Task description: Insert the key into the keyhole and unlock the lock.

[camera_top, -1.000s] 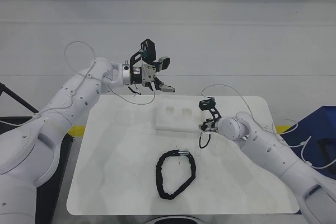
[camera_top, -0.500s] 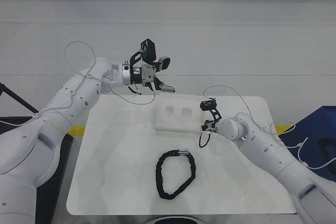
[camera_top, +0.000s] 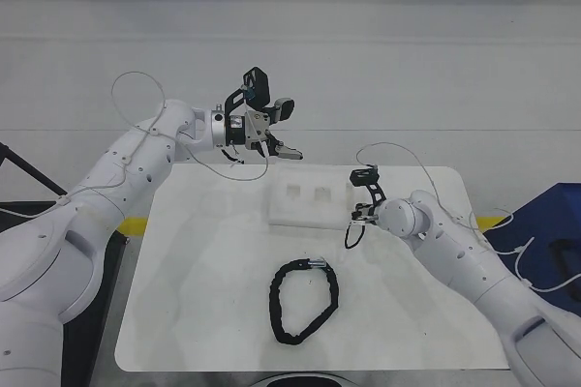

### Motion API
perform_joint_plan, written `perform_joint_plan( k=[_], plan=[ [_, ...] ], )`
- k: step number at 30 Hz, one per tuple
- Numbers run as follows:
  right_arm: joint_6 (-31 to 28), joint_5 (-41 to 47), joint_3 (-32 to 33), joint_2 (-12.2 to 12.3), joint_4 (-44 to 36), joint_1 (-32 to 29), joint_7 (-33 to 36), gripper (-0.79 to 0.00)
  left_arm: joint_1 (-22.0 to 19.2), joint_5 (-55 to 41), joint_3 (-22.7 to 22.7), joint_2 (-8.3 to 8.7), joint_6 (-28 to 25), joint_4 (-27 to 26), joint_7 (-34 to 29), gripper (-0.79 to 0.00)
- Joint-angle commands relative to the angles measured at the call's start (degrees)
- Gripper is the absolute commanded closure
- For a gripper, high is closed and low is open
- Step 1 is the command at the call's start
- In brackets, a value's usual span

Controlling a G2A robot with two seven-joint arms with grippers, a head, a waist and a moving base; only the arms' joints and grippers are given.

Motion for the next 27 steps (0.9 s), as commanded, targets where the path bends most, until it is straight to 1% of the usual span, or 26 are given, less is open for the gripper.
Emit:
perform_joint_plan(
  k=[1,8,14,19,23,27],
  plan=[
    [0.3,-0.6,0.7,0.2,-0.9,0.0,1.0,0.0,0.0,0.0,0.0,0.0,0.0,0.0,0.0,-0.785],
    [0.9,-2.4,4.9,2.0,-6.6,-1.4,5.0,0.0,0.0,0.0,0.0,0.0,0.0,0.0,0.0,-0.785],
    [-1.5,0.1,12.7,5.1,-14.2,-6.1,8.4,0.0,0.0,0.0,0.0,0.0,0.0,0.0,0.0,-0.785],
    [-5.0,3.9,21.8,8.0,-23.1,-12.9,8.9,0.0,0.0,0.0,0.0,0.0,0.0,0.0,0.0,-0.785],
    [-9.5,9.0,30.3,10.1,-30.2,-19.6,9.3,0.0,0.0,0.0,0.0,0.0,0.0,0.0,0.0,-0.785],
    [-15.3,16.0,38.6,11.7,-35.1,-25.7,9.9,0.0,0.0,0.0,0.0,0.0,0.0,0.0,0.0,-0.785]
  ],
)
